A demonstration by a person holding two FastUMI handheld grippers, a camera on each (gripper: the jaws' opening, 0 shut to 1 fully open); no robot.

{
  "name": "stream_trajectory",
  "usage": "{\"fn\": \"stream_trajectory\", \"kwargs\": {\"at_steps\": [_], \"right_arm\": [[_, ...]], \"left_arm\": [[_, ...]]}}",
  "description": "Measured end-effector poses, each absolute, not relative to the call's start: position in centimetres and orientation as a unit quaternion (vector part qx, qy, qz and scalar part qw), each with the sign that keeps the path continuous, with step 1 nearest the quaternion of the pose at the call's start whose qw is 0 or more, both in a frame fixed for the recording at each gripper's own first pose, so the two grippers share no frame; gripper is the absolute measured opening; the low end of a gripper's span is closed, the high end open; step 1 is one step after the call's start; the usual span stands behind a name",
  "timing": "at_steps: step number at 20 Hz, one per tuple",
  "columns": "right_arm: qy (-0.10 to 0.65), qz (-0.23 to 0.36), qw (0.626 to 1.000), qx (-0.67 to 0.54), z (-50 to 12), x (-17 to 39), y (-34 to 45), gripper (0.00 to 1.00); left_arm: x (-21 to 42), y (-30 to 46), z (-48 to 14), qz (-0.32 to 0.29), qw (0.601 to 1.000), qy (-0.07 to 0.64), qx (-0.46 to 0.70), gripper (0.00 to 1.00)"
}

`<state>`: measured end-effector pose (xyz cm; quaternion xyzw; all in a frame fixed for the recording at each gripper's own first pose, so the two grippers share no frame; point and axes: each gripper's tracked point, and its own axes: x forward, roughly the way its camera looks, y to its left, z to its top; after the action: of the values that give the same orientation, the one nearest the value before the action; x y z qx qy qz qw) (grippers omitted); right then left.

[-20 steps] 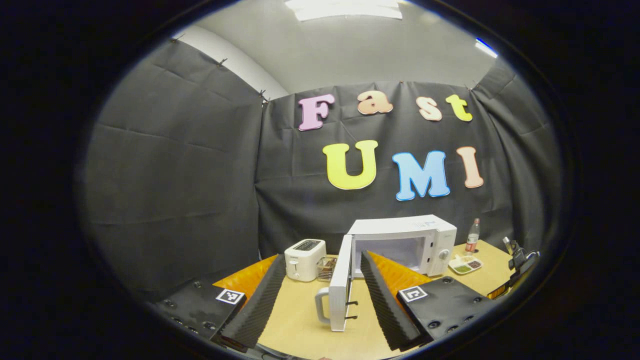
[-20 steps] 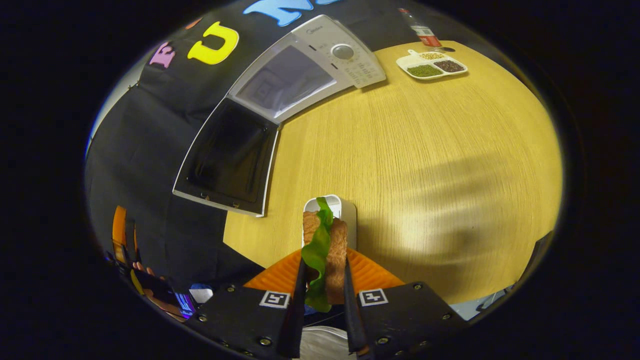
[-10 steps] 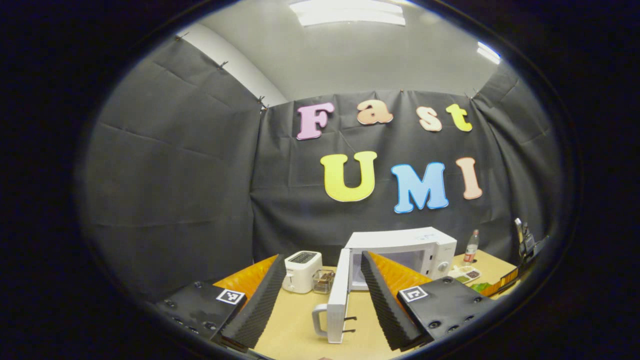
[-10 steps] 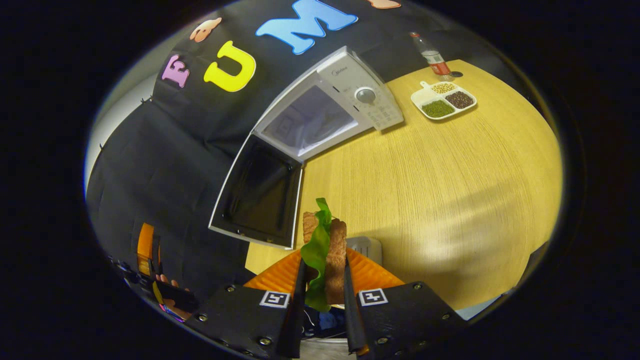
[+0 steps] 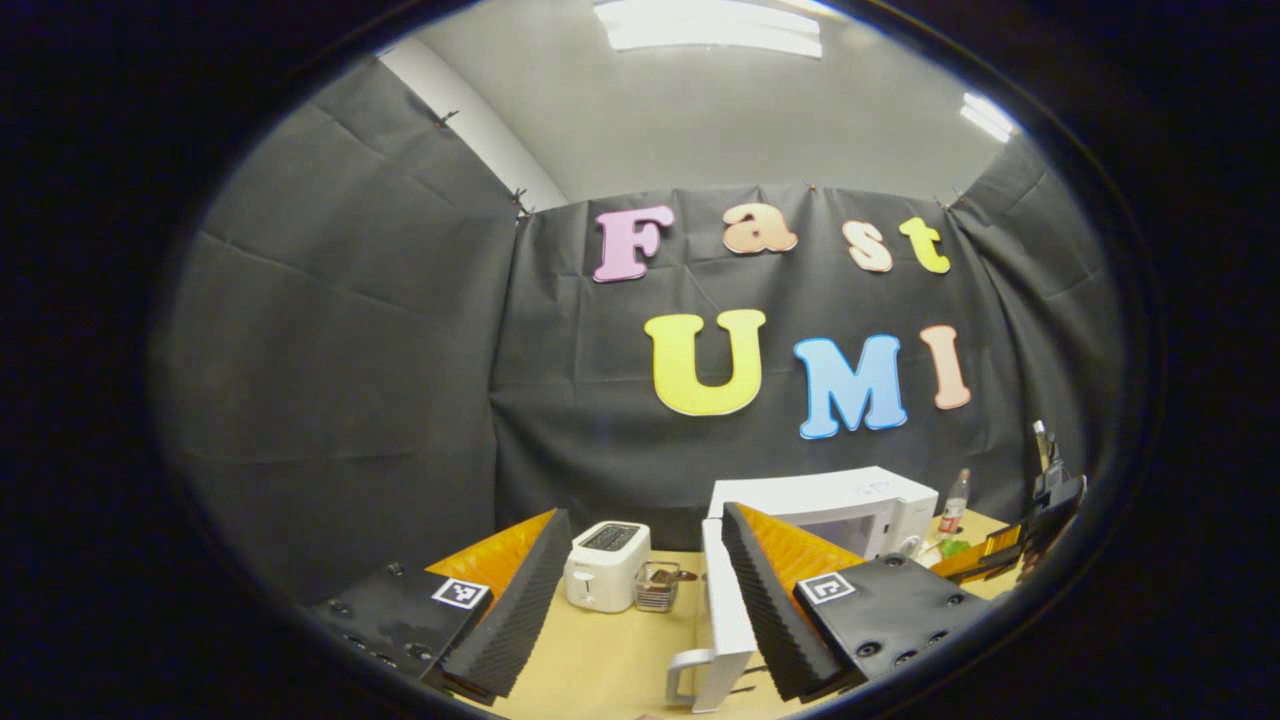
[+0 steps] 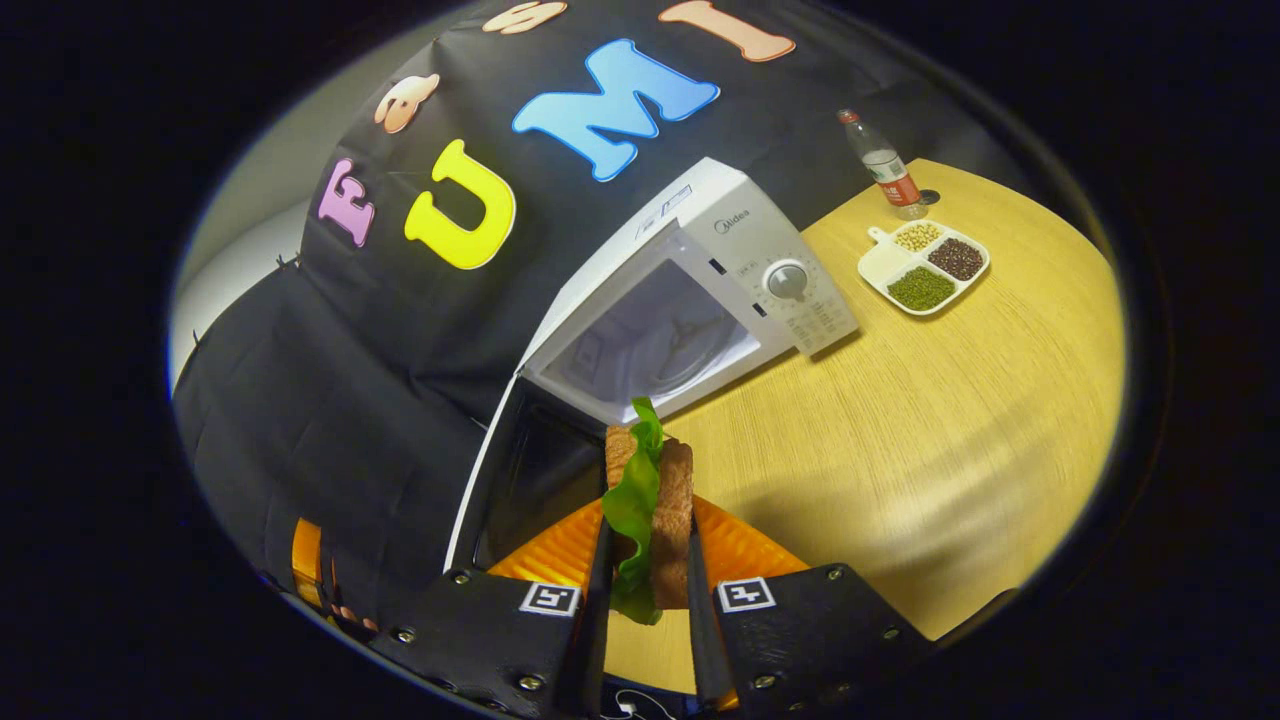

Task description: Open the microwave oven with the left hand, put the food in, and close the microwave oven.

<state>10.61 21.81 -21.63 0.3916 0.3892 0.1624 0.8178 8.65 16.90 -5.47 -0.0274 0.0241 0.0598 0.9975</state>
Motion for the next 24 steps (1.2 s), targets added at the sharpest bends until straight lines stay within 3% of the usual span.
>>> {"fn": "stream_trajectory", "kwargs": {"at_steps": [9,24], "right_arm": [[0.332,0.107,0.842,0.412,-23.8,19.1,26.5,0.35],[0.259,0.064,0.869,0.417,-29.4,31.2,31.7,0.35]], "left_arm": [[12.1,23.4,-8.8,0.072,0.996,0.049,-0.022,0.98],[13.2,29.2,-12.8,0.099,0.990,0.098,-0.003,0.96]]}}
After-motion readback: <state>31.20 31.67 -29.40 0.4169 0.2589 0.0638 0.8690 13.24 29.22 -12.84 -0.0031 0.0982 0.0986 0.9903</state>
